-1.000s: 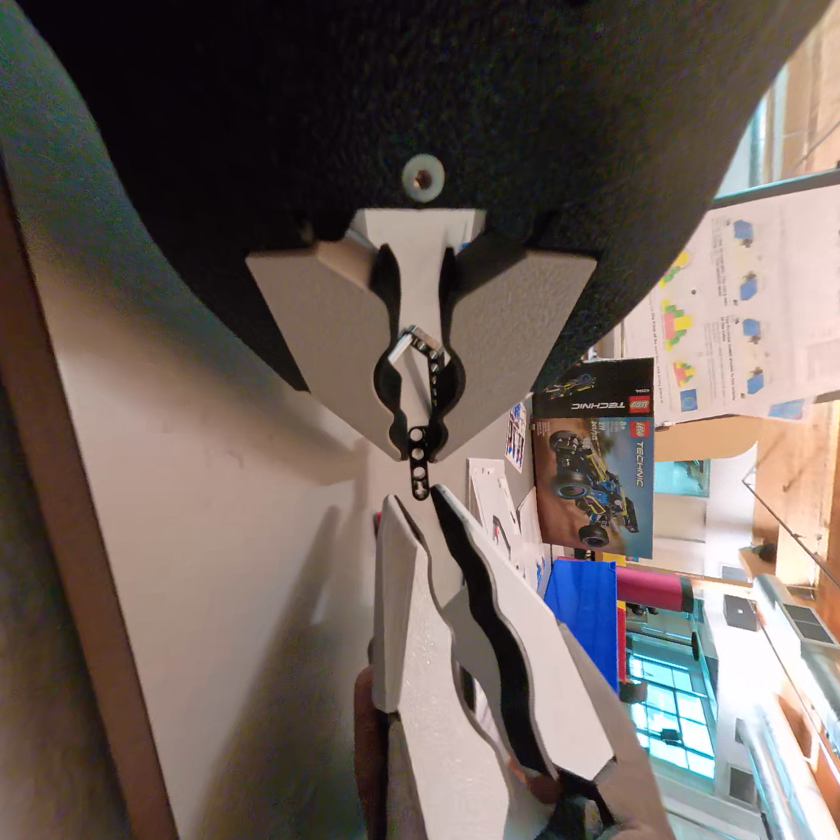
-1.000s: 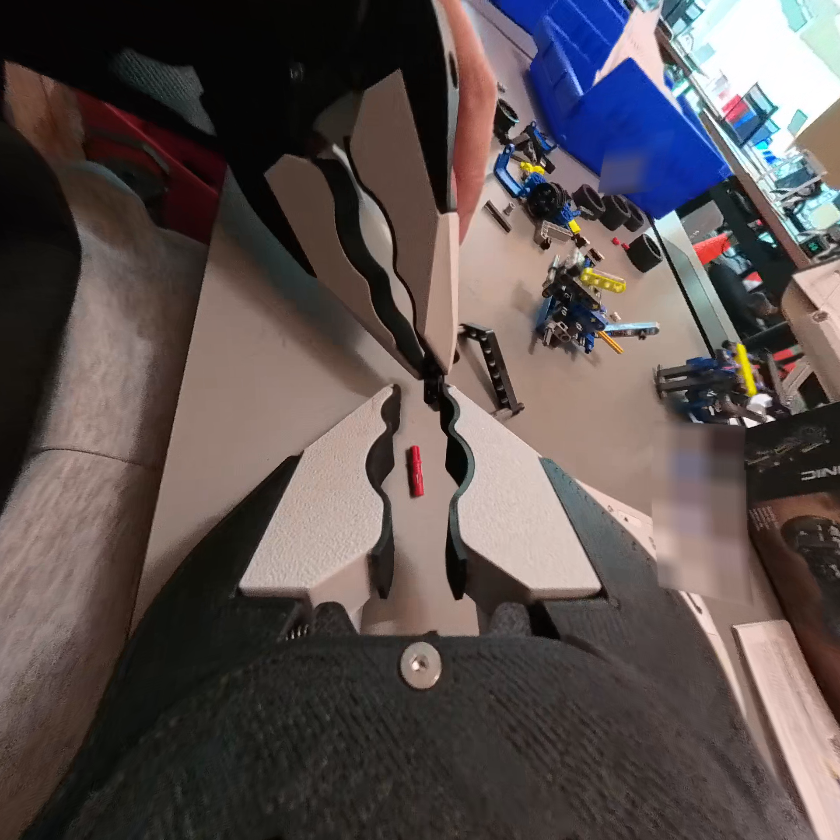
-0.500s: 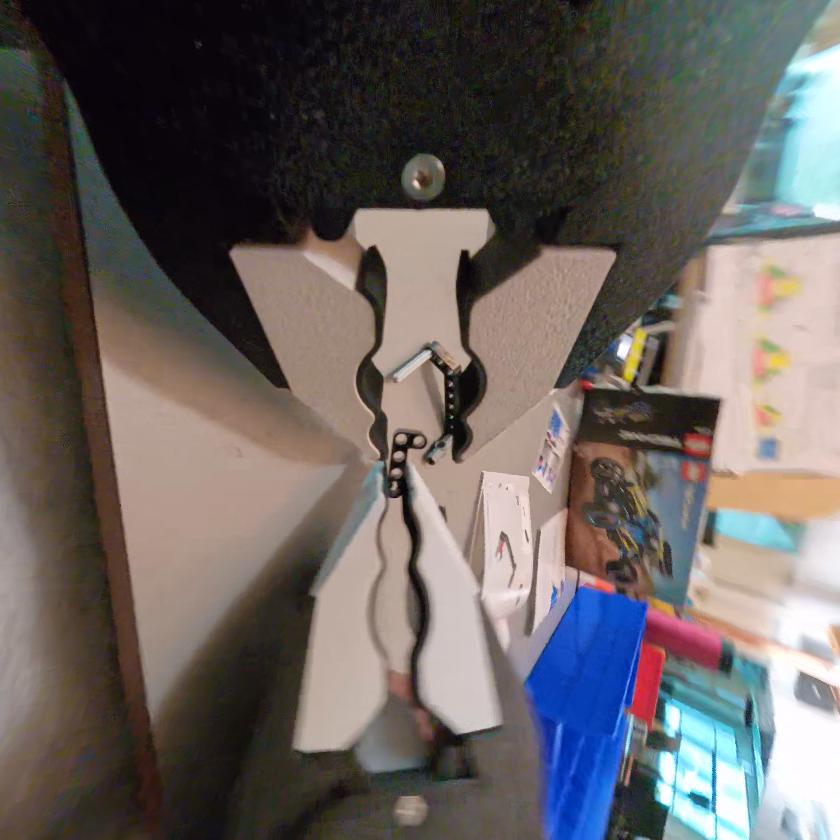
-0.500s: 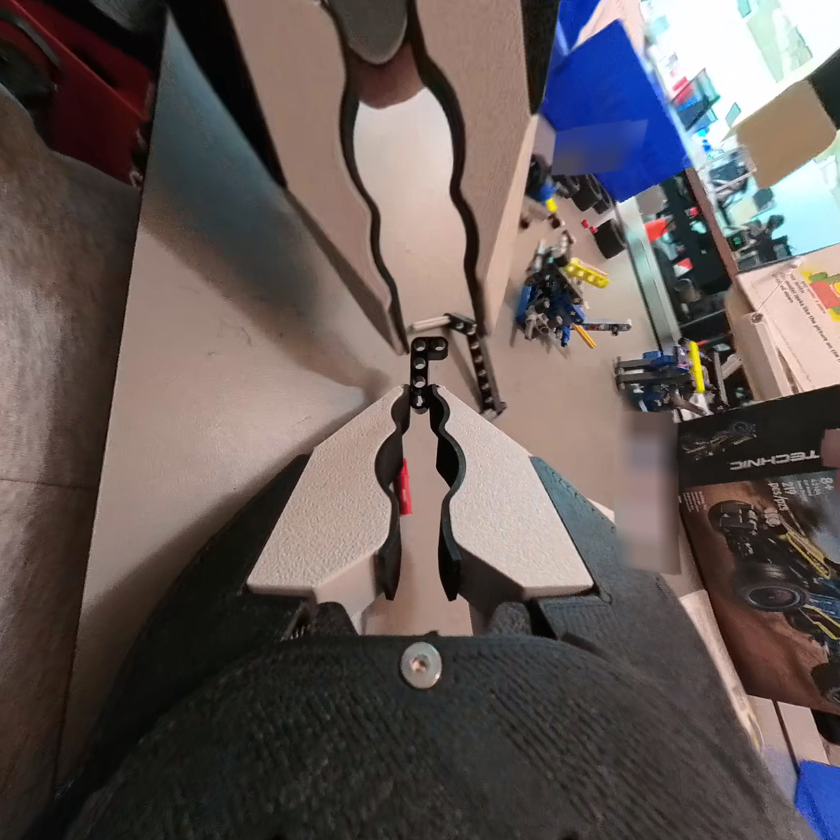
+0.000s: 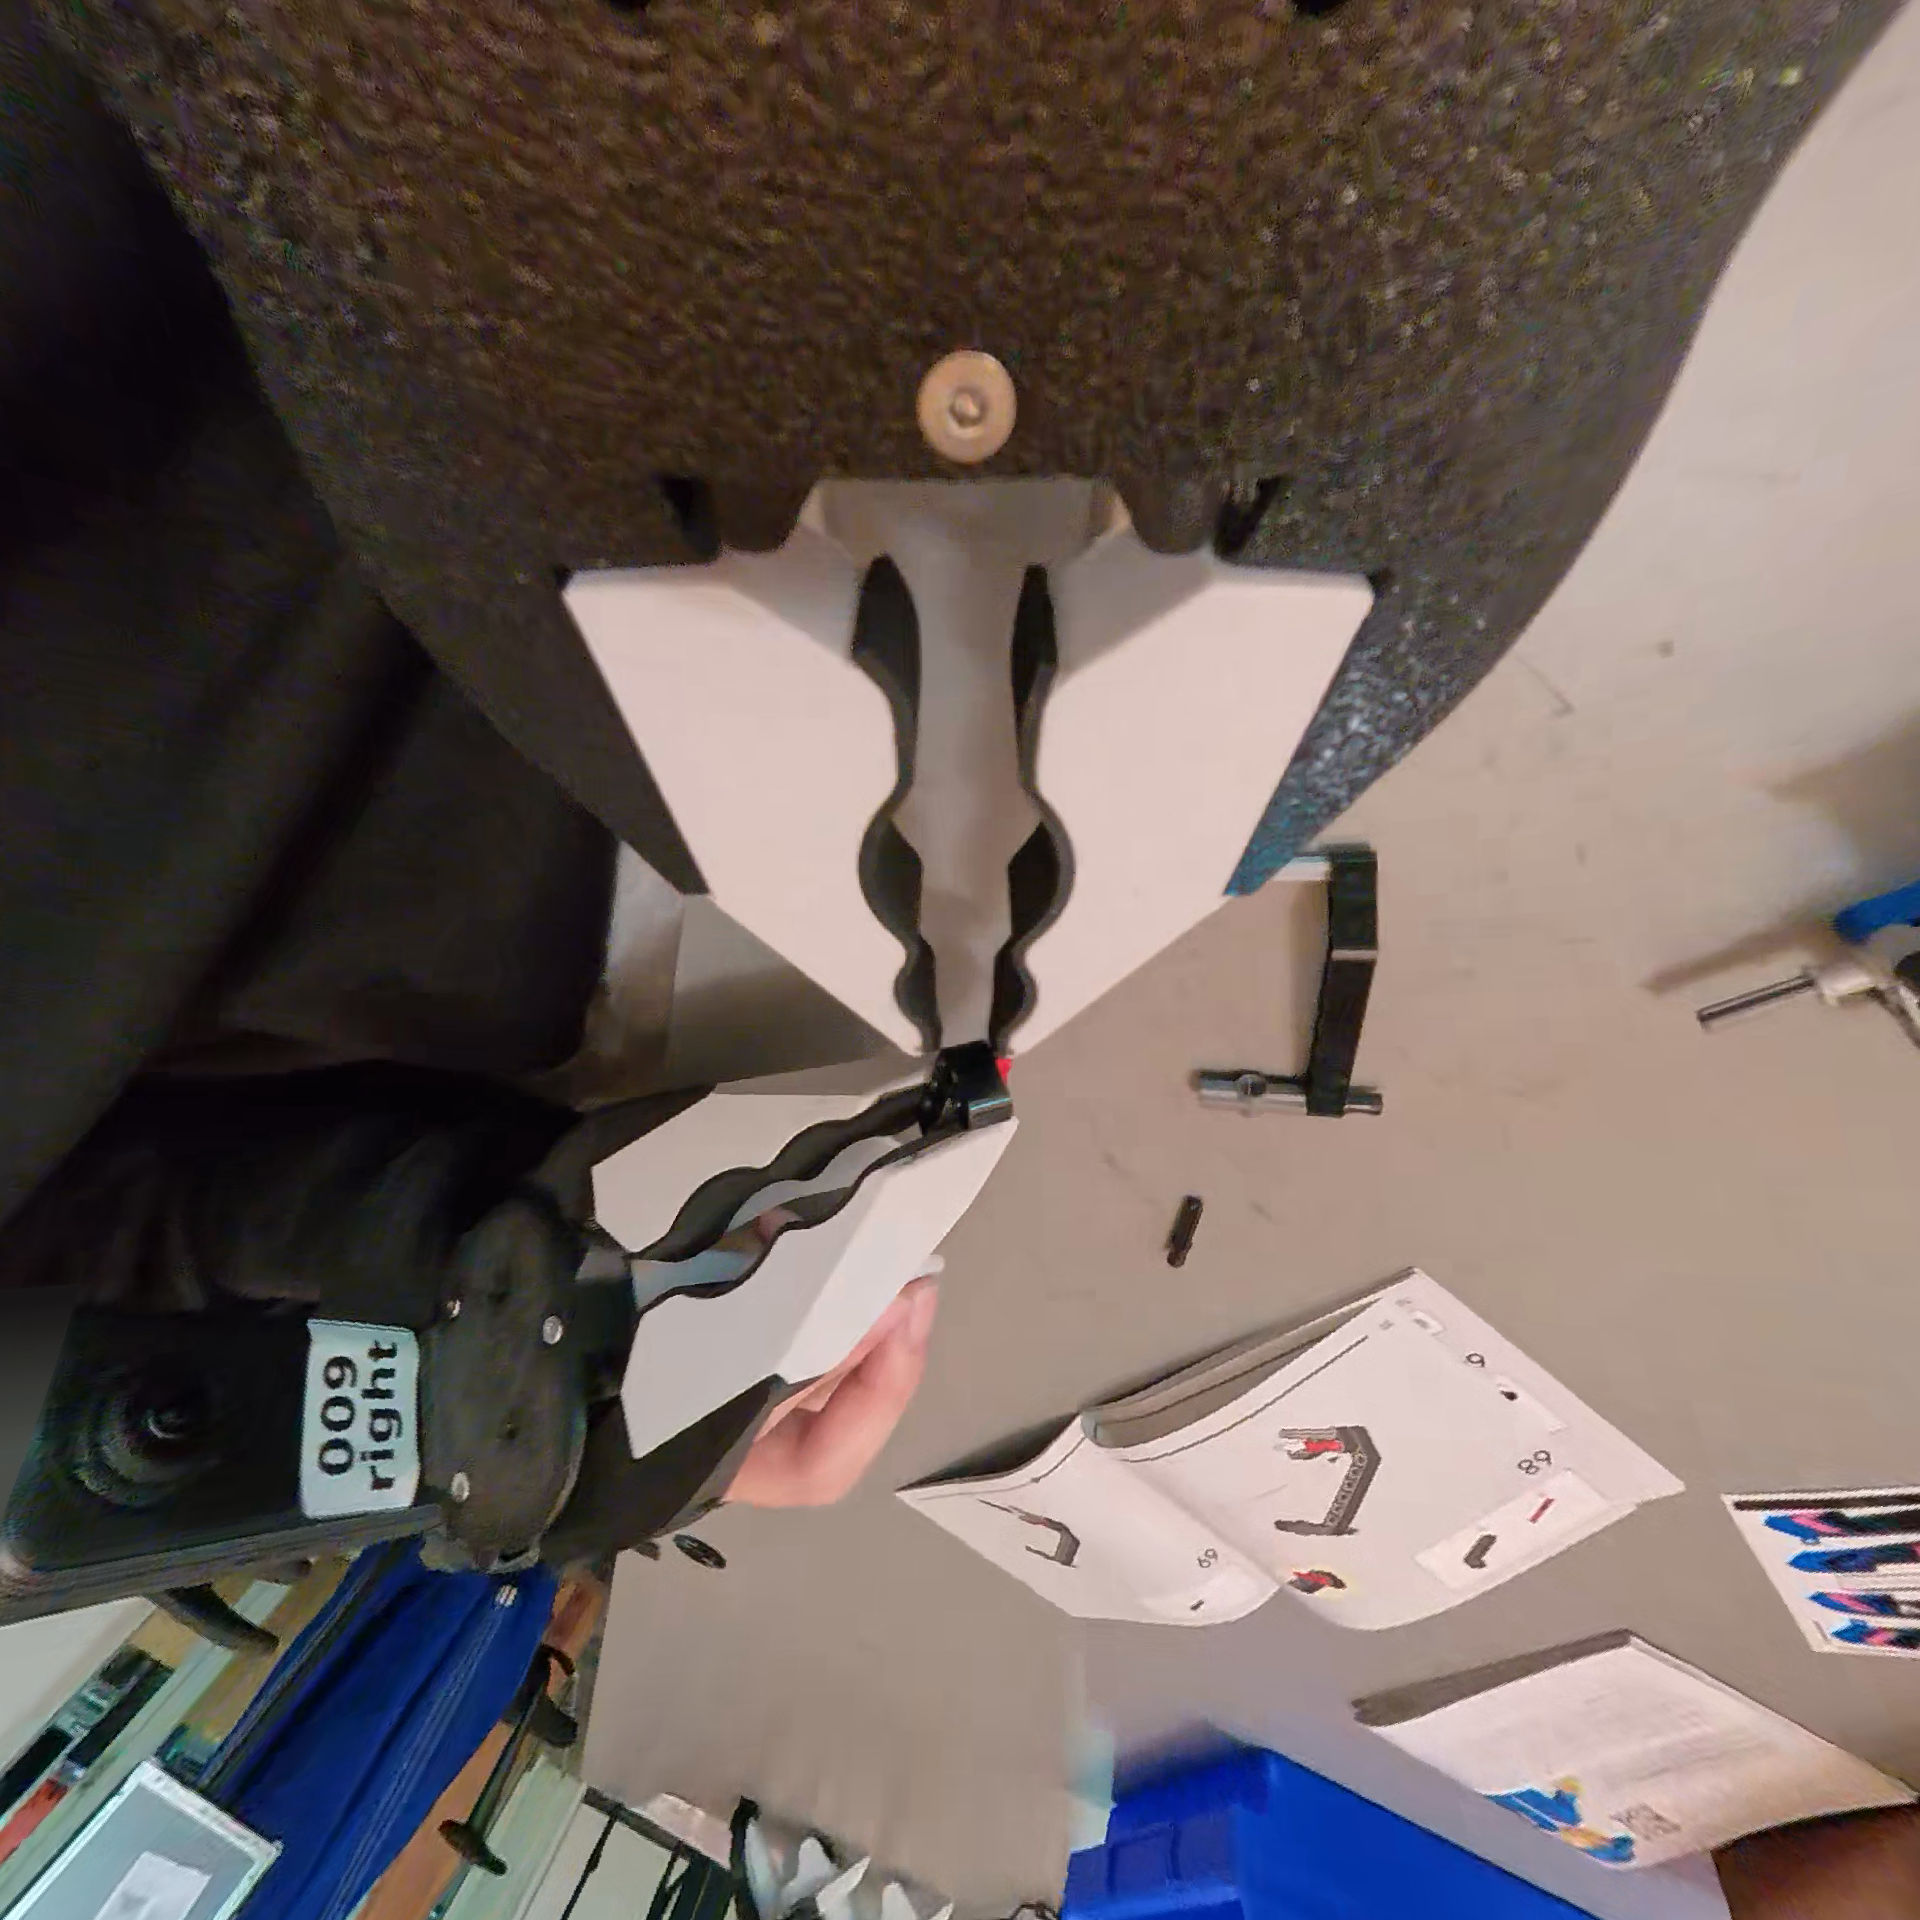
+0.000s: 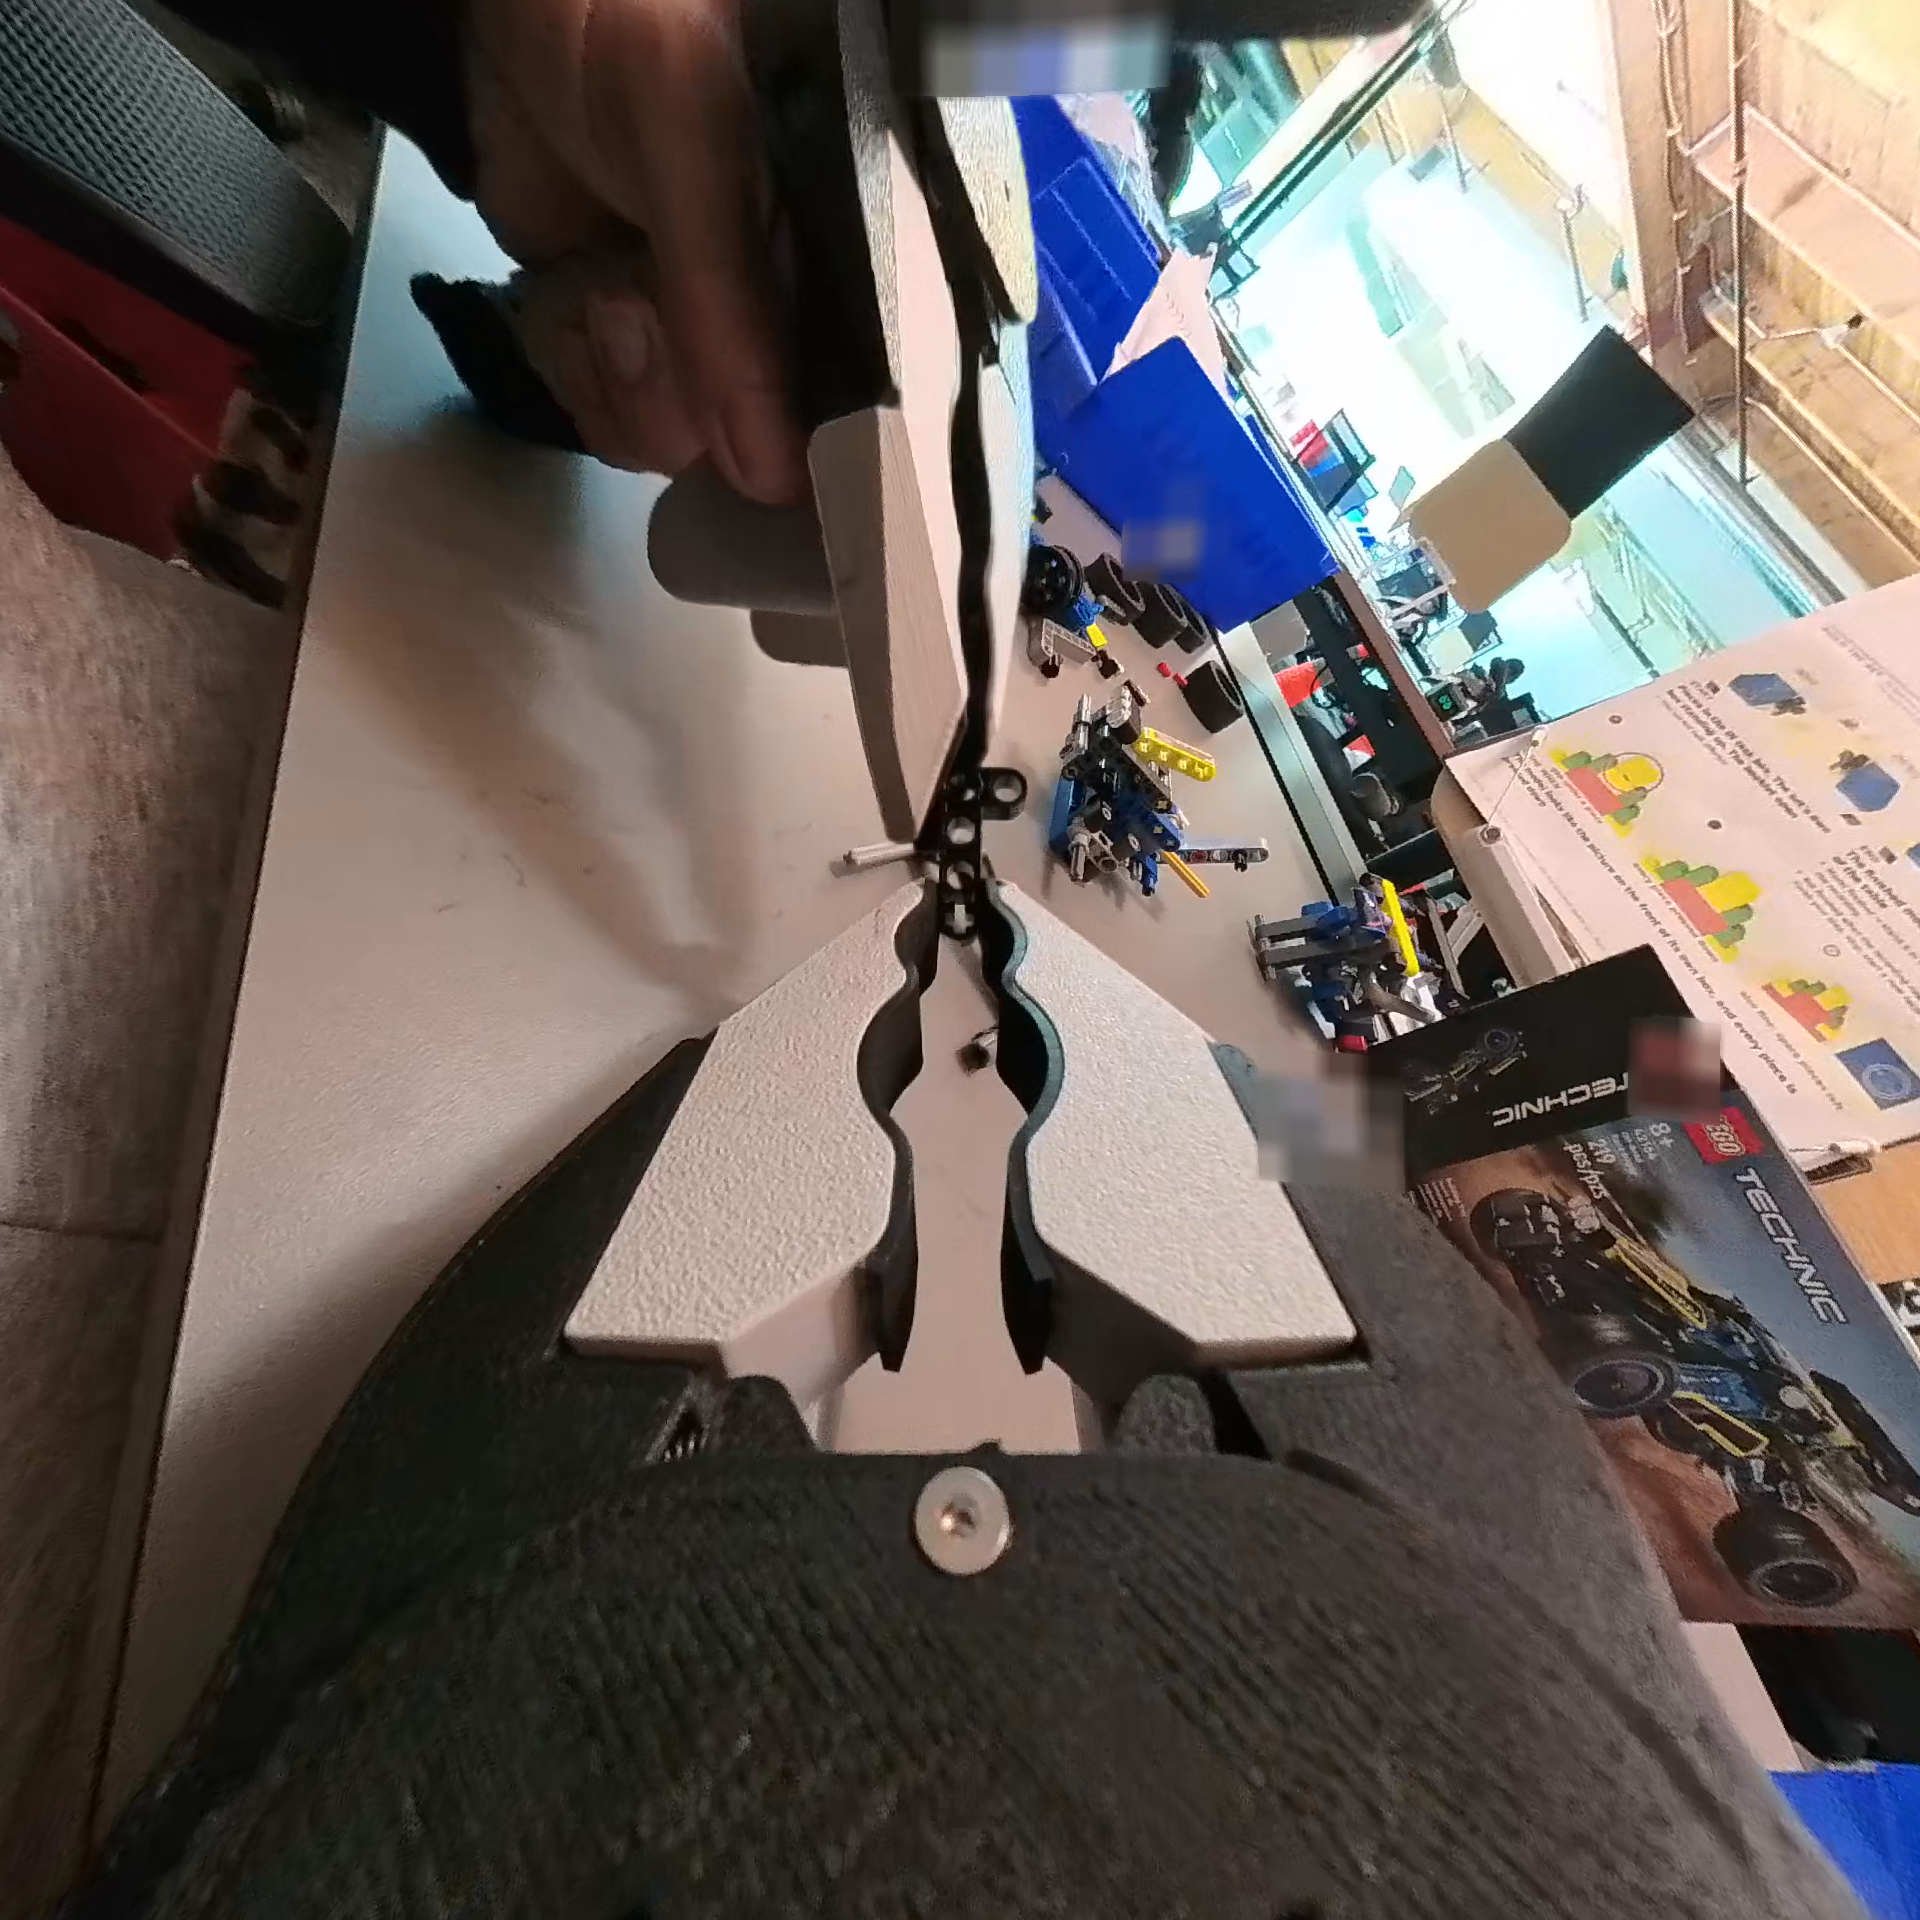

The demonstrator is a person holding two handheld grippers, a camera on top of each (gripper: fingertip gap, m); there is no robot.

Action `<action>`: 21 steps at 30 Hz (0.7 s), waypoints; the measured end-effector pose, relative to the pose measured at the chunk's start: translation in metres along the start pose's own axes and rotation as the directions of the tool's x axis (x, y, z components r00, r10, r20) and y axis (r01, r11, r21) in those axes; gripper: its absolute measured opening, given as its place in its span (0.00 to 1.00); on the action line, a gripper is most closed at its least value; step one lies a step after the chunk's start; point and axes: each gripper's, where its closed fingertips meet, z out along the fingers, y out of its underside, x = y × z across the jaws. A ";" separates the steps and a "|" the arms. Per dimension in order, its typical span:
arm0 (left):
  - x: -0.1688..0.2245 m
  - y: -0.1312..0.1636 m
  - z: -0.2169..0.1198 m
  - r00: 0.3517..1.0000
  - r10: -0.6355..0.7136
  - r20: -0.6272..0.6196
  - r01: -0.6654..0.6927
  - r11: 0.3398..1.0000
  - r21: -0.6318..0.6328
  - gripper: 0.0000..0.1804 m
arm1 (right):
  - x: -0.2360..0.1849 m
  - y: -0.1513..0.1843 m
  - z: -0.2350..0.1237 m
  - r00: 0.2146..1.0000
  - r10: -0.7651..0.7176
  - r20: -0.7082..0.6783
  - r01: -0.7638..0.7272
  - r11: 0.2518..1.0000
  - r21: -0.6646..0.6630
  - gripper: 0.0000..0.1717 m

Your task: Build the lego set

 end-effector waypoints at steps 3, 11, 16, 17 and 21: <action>-0.003 0.000 0.001 0.999 0.042 0.027 -0.041 0.999 -0.012 0.02 | 0.001 0.003 0.001 1.000 -0.009 -0.012 0.009 1.000 -0.016 0.03; -0.012 -0.007 0.000 0.998 0.014 0.067 -0.016 1.000 0.024 0.00 | 0.008 0.012 0.001 0.997 -0.036 -0.062 0.033 0.998 -0.052 0.03; -0.011 -0.005 -0.001 0.999 0.026 0.048 -0.026 1.000 0.009 0.14 | 0.006 0.008 0.001 0.997 -0.050 -0.060 0.048 0.998 -0.032 0.03; -0.010 -0.007 -0.001 0.998 0.030 0.048 -0.031 0.999 0.022 0.13 | 0.005 0.007 0.001 0.997 -0.052 -0.051 0.051 0.998 -0.028 0.03; -0.004 -0.014 0.001 0.999 0.038 0.029 -0.040 0.997 0.062 0.04 | 0.001 0.004 0.003 0.997 -0.064 -0.041 0.063 0.998 -0.023 0.03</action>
